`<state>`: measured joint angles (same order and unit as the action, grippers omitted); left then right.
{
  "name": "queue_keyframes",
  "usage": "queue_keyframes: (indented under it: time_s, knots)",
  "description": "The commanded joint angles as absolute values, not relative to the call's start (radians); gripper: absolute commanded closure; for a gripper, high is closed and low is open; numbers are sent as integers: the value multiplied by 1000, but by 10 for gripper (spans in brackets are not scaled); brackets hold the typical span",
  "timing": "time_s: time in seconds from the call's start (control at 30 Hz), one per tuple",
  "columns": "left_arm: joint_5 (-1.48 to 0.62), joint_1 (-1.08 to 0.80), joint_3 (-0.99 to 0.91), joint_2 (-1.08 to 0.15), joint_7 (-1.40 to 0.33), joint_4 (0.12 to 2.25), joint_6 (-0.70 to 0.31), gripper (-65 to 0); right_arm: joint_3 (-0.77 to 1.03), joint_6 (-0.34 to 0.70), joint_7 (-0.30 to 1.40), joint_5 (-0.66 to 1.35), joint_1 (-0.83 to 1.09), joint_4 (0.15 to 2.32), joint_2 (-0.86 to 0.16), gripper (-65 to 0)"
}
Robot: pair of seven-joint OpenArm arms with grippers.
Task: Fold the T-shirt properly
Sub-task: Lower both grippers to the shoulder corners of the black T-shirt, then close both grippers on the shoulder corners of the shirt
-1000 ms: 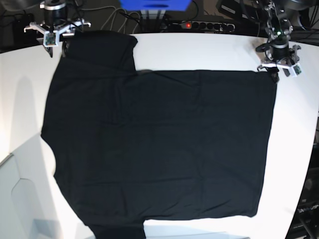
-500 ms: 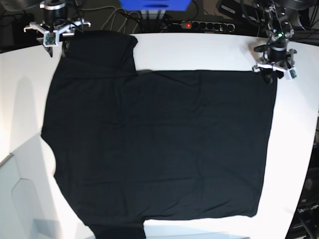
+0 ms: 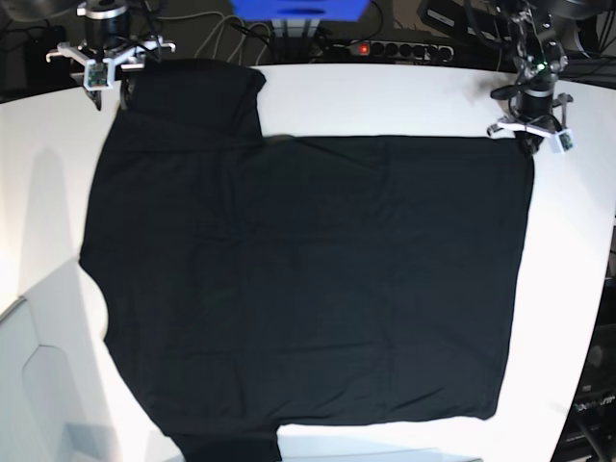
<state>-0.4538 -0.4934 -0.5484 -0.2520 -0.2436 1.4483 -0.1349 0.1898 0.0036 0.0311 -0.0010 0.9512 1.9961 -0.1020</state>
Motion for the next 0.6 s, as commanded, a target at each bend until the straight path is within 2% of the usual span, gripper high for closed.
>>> queue_keyframes:
  time_s: [0.0,0.3,0.57]
  knots:
    - [-450,-503,-553,-262,-257,1458,-133,0,196,5,27,-4,964,2008,-107,-277]
    - [-450,-516,-553,-262,-257,1468,-136,0,196,5,282,-2,846,1988,-107,-293]
    - [-450,-516,-553,-262,-257,1465,-136,0,188,5,325,-1,806,1919,-107,-297]
